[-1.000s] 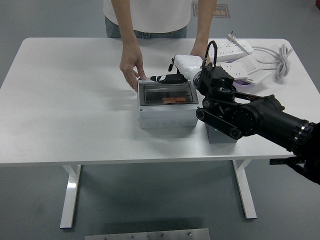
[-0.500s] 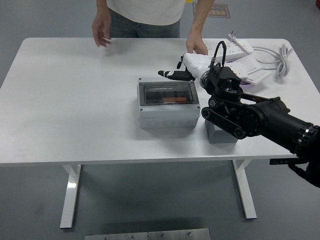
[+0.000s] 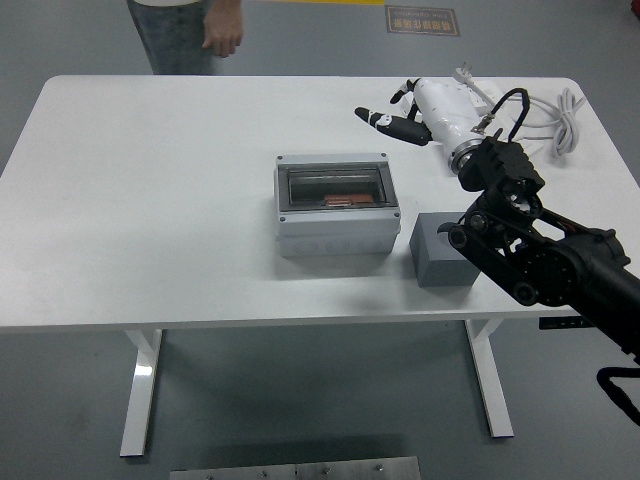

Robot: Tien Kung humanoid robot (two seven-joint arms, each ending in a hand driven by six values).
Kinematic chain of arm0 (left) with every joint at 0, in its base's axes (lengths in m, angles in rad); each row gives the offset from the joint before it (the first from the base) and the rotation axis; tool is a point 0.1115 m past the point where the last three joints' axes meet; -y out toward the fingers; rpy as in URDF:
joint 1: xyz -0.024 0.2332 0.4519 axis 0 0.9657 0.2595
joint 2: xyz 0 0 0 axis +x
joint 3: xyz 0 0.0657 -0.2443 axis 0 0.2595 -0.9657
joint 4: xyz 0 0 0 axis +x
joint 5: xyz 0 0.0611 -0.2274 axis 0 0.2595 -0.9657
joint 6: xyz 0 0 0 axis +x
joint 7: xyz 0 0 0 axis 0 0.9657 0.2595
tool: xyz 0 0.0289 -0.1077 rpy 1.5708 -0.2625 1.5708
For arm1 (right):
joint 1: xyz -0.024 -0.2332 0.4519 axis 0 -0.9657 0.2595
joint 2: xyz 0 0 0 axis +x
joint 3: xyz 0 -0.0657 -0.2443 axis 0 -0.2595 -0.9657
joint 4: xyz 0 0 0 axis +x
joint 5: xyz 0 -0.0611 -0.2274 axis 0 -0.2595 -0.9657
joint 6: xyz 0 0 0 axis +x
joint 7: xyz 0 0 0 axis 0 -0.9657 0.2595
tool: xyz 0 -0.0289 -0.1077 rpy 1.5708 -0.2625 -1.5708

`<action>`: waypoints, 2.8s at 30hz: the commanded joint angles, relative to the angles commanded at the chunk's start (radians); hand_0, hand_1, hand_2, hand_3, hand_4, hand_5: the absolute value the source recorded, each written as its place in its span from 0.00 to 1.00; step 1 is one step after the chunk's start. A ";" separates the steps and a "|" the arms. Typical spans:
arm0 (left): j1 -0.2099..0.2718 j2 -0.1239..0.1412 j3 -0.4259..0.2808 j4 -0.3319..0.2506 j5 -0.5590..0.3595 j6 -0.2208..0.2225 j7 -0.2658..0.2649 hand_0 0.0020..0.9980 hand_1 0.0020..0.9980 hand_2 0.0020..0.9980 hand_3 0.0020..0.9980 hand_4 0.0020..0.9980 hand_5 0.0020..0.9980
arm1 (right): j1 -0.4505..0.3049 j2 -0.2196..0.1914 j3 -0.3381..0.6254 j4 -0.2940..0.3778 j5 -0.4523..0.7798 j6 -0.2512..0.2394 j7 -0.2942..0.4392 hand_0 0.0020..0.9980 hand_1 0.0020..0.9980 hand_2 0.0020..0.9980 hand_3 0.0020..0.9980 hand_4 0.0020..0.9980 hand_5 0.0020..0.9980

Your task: Fetch the battery,place it into the box,close the lid of the box

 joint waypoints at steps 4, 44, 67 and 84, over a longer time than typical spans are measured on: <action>0.002 -0.005 0.001 0.000 -0.002 0.001 0.000 0.49 0.67 0.52 0.51 0.28 0.00 | -0.074 -0.002 0.134 0.036 0.078 -0.072 0.092 0.12 0.27 0.37 0.62 1.00 1.00; 0.001 -0.026 0.012 0.006 -0.031 0.014 -0.013 0.50 0.67 0.52 0.51 0.27 0.00 | -0.335 -0.039 0.526 0.106 0.852 0.327 0.421 1.00 0.93 0.92 0.95 1.00 1.00; 0.000 -0.030 0.008 0.007 -0.020 0.018 -0.014 0.50 0.67 0.53 0.51 0.27 0.00 | -0.354 -0.040 0.558 0.175 0.871 0.366 0.303 1.00 1.00 1.00 1.00 1.00 1.00; -0.001 -0.031 0.005 0.006 -0.017 0.023 -0.016 0.50 0.67 0.52 0.51 0.26 0.00 | -0.351 -0.041 0.552 0.161 0.927 0.316 0.373 1.00 0.95 0.93 0.96 0.74 0.96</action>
